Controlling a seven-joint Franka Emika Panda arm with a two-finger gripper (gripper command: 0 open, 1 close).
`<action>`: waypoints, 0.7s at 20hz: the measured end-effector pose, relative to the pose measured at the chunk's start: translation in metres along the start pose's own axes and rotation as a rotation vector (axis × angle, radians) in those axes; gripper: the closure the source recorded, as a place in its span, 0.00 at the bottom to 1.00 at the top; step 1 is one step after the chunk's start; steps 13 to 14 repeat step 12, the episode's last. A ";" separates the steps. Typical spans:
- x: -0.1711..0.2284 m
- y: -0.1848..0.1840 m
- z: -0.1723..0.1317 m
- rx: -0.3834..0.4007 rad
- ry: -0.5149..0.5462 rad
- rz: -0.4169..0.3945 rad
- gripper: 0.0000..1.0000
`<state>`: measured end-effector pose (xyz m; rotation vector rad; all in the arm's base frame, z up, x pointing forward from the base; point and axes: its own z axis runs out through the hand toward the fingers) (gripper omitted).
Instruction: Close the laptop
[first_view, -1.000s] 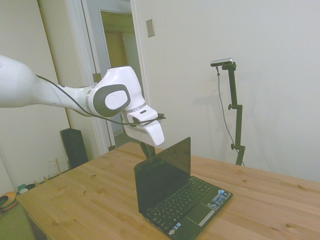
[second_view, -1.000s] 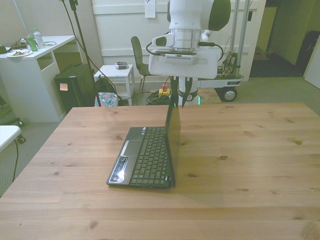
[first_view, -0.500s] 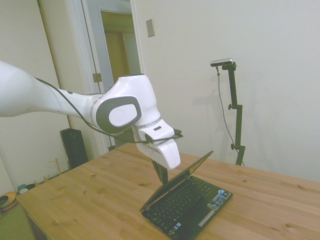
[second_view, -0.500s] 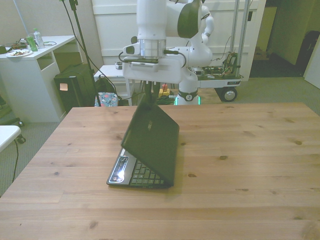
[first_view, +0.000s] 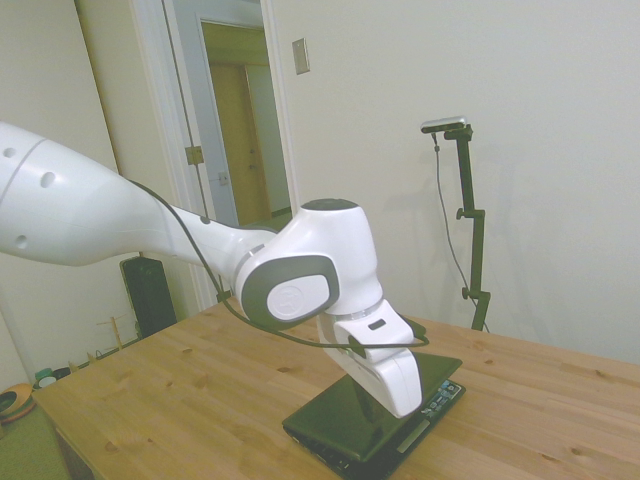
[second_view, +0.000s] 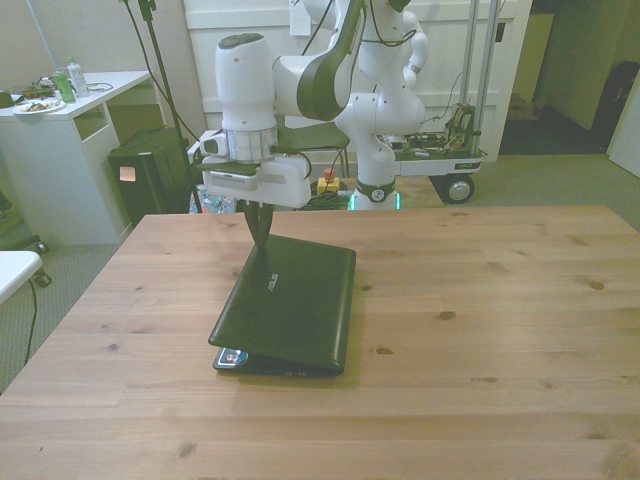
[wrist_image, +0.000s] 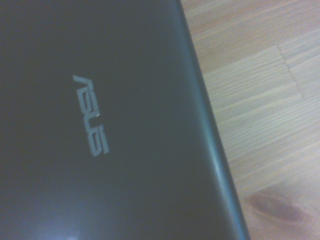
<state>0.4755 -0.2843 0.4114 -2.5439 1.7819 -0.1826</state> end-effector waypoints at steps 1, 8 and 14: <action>0.005 -0.003 0.005 -0.004 -0.002 0.001 1.00; 0.025 -0.019 0.026 -0.018 -0.008 0.000 1.00; 0.010 -0.033 -0.029 0.057 0.031 -0.045 1.00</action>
